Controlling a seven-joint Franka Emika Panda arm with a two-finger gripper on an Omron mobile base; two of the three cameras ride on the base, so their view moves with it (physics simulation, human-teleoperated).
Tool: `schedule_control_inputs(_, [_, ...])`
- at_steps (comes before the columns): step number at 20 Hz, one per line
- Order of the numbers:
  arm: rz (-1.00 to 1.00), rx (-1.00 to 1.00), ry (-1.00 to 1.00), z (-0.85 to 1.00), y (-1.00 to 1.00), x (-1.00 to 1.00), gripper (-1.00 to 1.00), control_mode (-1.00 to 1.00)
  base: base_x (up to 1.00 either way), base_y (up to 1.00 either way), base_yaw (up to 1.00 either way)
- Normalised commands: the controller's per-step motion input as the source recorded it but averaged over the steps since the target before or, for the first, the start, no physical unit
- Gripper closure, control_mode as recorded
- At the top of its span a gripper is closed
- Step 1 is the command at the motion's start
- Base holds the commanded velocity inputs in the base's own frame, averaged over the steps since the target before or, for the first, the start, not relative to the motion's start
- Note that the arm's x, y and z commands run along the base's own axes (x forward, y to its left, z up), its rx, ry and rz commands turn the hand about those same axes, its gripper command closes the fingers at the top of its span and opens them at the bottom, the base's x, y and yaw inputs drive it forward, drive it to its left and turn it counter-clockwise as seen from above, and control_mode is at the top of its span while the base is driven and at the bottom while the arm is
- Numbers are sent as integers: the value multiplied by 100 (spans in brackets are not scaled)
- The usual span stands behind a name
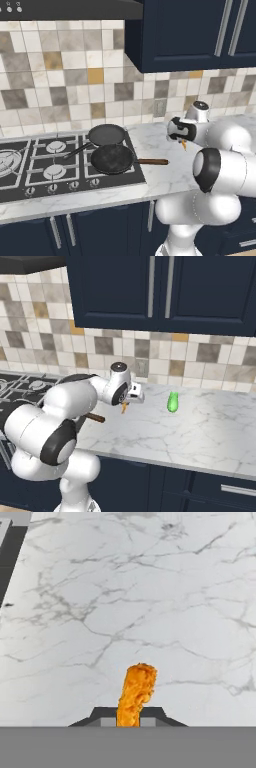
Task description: Place both pans onto different burners. Then place the corn and the shrimp on different pans.
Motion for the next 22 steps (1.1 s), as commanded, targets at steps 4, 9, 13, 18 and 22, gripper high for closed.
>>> schedule_control_inputs(4, [0, 0, 0, 4, 78, 24, 100, -100, 0, 0, 0])
schedule_control_inputs(9, [0, 0, 0, 10, 79, 21, 100, -100, 0, 0, 0])
schedule_control_inputs(13, [0, 1, 0, 10, 79, 14, 100, -100, 0, 0, 0])
schedule_control_inputs(18, [2, 3, 0, 0, 80, 0, 100, -100, 0, 0, 0])
schedule_control_inputs(22, [3, 2, 0, 0, 76, -1, 100, -100, 0, 0, 0])
